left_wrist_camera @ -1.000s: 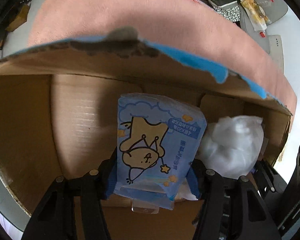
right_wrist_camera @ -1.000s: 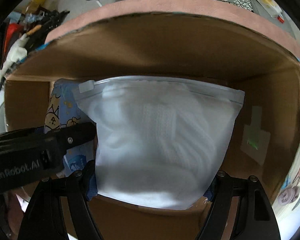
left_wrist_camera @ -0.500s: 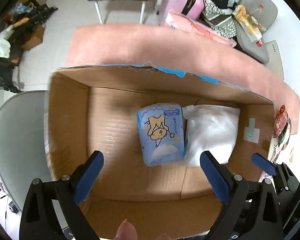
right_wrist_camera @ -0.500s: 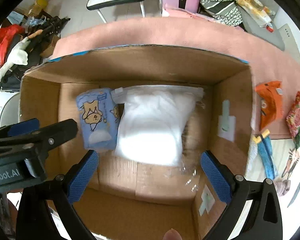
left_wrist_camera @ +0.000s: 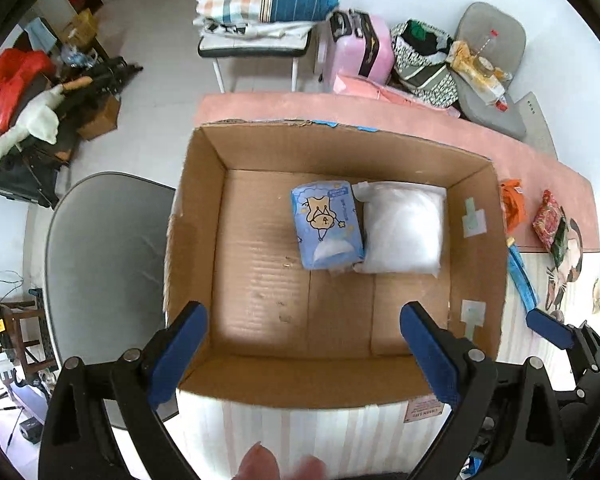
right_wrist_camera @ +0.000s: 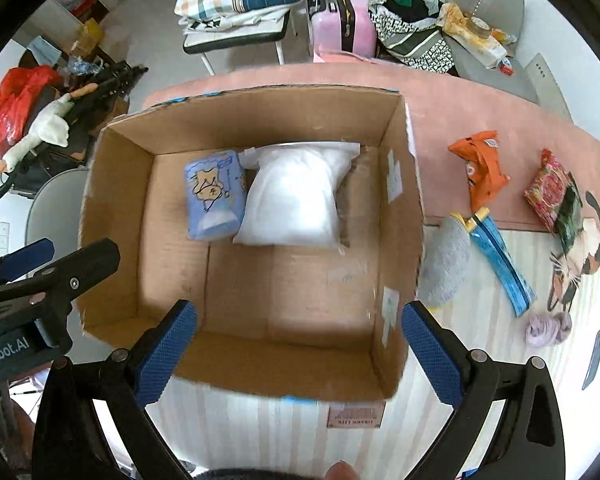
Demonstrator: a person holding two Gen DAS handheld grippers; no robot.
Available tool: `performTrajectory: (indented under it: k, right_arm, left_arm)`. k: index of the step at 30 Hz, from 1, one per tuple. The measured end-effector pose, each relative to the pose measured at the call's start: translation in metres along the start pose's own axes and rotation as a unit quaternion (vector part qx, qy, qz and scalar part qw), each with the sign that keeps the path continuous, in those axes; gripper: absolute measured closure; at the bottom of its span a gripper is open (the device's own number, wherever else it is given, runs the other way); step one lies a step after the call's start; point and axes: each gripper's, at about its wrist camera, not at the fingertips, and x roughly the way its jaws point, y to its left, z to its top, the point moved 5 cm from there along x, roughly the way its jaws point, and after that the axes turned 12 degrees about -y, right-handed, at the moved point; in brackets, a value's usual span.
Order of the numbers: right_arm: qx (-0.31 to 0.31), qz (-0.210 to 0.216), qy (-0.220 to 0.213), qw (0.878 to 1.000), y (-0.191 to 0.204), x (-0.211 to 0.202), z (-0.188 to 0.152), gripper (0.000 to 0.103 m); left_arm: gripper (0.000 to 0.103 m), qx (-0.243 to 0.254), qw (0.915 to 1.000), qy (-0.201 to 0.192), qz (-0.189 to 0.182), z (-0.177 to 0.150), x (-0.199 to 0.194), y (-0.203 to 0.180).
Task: Organize soft objects
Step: 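Grasp the red snack bag with the left gripper while the right grasps the green wipes pack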
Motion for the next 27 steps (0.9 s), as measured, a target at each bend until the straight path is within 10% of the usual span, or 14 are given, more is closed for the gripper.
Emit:
performTrajectory:
  k: [11, 20, 27]
  right_arm:
    - [0.037, 0.051, -0.053, 0.997, -0.067, -0.062, -0.006, 0.000]
    - [0.178, -0.016, -0.050, 0.983, -0.276, -0.062, 0.023, 0.000]
    - [0.299, -0.073, -0.012, 0.951, -0.448, 0.016, 0.049, 0.005]
  left_arm:
    - [0.004, 0.030, 0.9988, -0.039, 0.006, 0.003, -0.046, -0.062]
    - [0.004, 0.073, 0.9964, -0.008, -0.043, 0.045, -0.010, -0.215]
    - [0.004, 0.153, 0.9852, 0.055, -0.055, 0.071, 0.073, -0.359]
